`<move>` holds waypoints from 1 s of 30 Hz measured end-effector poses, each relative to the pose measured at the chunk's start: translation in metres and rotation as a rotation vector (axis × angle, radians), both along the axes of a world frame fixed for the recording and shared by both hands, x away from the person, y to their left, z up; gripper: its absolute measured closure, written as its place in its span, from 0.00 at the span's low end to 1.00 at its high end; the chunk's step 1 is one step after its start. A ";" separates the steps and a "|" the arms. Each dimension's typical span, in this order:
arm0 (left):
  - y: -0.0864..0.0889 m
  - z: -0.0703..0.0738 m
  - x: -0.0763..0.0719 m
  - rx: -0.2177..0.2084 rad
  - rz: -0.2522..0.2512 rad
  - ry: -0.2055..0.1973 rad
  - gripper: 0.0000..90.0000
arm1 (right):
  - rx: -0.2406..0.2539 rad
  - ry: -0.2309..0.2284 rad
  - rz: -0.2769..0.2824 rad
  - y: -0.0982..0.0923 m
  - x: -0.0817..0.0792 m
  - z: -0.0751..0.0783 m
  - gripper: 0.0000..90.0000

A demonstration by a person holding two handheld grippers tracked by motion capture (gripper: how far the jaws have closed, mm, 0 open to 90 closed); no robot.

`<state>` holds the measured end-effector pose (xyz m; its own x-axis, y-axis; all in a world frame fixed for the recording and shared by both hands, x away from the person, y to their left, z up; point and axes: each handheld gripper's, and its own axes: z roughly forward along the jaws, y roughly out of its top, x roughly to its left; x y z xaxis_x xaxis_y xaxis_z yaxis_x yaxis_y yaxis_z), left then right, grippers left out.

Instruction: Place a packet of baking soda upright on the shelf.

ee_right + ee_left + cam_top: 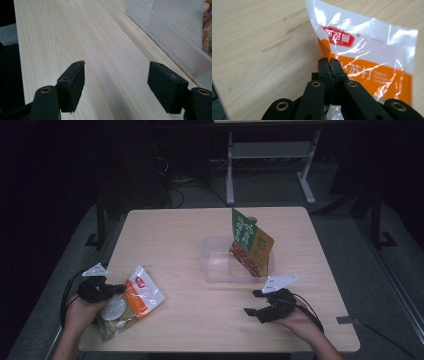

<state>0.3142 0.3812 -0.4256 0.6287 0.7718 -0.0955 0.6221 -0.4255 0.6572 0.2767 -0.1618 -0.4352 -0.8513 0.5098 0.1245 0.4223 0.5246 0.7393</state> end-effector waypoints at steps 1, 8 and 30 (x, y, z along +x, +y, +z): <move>-0.002 0.002 0.000 -0.012 -0.003 -0.002 1.00 | 0.001 -0.002 0.001 0.000 0.000 0.000 0.33; -0.018 0.017 -0.004 -0.120 -0.029 -0.055 1.00 | 0.003 -0.002 -0.003 0.000 0.000 0.000 0.33; -0.092 0.065 -0.008 -0.322 -0.191 -0.196 1.00 | 0.068 -0.013 0.059 0.025 0.007 0.000 0.34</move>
<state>0.3064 0.2897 -0.3606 0.7879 0.5898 -0.1771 0.4022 -0.2751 0.8733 0.2840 -0.1365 -0.4355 -0.8812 0.4497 0.1456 0.3822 0.4968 0.7792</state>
